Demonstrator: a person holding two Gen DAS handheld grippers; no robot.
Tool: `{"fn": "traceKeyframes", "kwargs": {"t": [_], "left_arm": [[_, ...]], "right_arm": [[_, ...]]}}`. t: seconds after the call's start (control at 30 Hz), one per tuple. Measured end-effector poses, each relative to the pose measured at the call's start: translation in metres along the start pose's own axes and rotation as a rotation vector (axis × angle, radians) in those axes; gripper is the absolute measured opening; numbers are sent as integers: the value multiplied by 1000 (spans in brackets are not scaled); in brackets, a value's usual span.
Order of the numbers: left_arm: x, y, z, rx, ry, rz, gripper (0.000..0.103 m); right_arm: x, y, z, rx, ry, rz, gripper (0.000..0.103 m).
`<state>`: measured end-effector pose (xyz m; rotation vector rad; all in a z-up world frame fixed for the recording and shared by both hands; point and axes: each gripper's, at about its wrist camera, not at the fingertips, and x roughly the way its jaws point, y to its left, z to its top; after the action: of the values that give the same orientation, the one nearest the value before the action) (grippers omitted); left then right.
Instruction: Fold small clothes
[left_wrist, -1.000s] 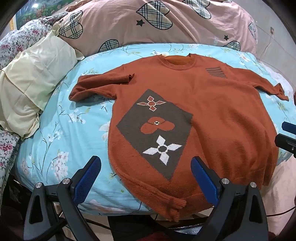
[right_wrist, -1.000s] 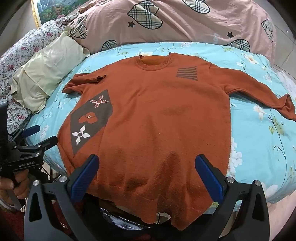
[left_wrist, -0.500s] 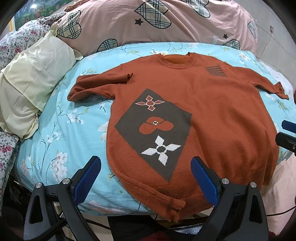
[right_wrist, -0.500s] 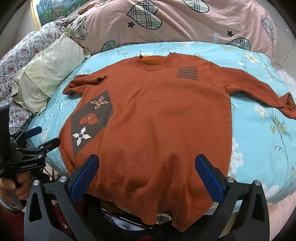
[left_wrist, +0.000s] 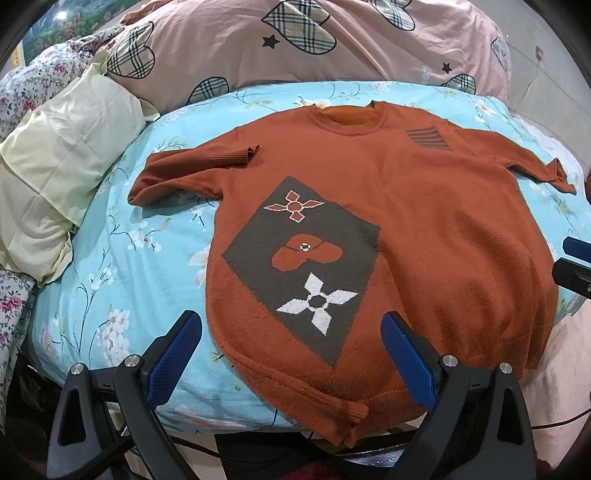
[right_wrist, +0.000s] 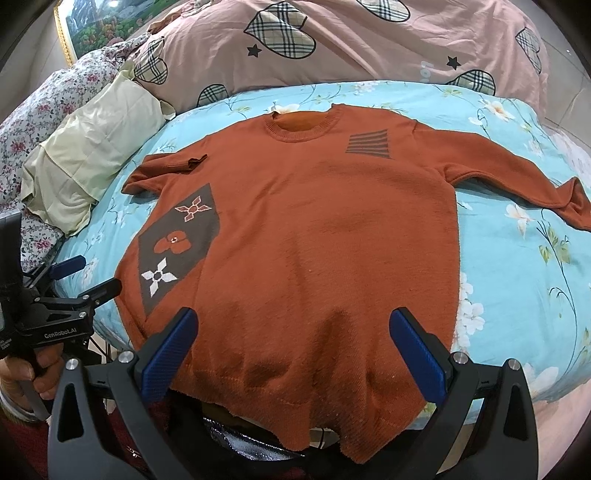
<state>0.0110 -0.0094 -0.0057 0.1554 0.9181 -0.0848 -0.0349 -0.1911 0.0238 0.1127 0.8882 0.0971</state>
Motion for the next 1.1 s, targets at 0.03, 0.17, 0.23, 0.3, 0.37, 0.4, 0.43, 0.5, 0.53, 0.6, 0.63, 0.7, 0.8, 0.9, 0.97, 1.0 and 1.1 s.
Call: {"fn": "traceKeyframes", "kwargs": {"t": [0.03, 0.17, 0.23, 0.3, 0.37, 0.4, 0.43, 0.5, 0.53, 0.6, 0.63, 0.7, 0.8, 0.9, 0.97, 1.0, 1.1], "left_arm": [[0, 1, 0, -5, 14, -10, 98], [4, 1, 1, -12, 40, -29, 98], [6, 1, 2, -10, 31, -28, 98], [10, 1, 2, -4, 28, -17, 98], [13, 2, 4, -1, 34, -25, 98], [15, 2, 5, 8, 34, -19, 98], [16, 2, 6, 11, 34, -17, 98], [19, 1, 8, 14, 30, -13, 98], [21, 1, 9, 11, 30, -18, 98], [26, 0, 13, 17, 34, -9, 98], [28, -1, 14, 18, 39, -8, 98], [33, -1, 18, 21, 39, 6, 98], [38, 0, 23, 8, 38, 14, 98], [45, 0, 29, 4, 66, 15, 98], [50, 0, 32, -6, 82, 8, 98], [52, 0, 33, -9, 87, 4, 98], [56, -1, 38, -21, 91, -18, 98]], "right_arm": [[0, -1, 0, -1, -4, -3, 103], [3, -5, 1, 6, 4, -8, 103], [4, -7, 2, 15, 3, -3, 103], [6, -10, 3, 28, -2, 8, 103], [8, -13, 5, 40, 6, 8, 103], [8, -15, 6, 47, -1, 12, 103], [8, -18, 6, 55, 2, 11, 103], [9, -25, 7, 72, 0, 3, 103], [9, -29, 8, 83, 3, 0, 103], [8, -38, 9, 115, -9, 7, 103], [7, -43, 10, 125, -14, 2, 103], [4, -60, 12, 156, -37, -15, 103], [-4, -89, 16, 207, -82, -57, 103], [-12, -131, 23, 277, -132, -122, 95], [-19, -171, 31, 362, -160, -171, 85], [-21, -189, 35, 405, -180, -171, 79], [-33, -242, 47, 512, -218, -227, 70]]}}
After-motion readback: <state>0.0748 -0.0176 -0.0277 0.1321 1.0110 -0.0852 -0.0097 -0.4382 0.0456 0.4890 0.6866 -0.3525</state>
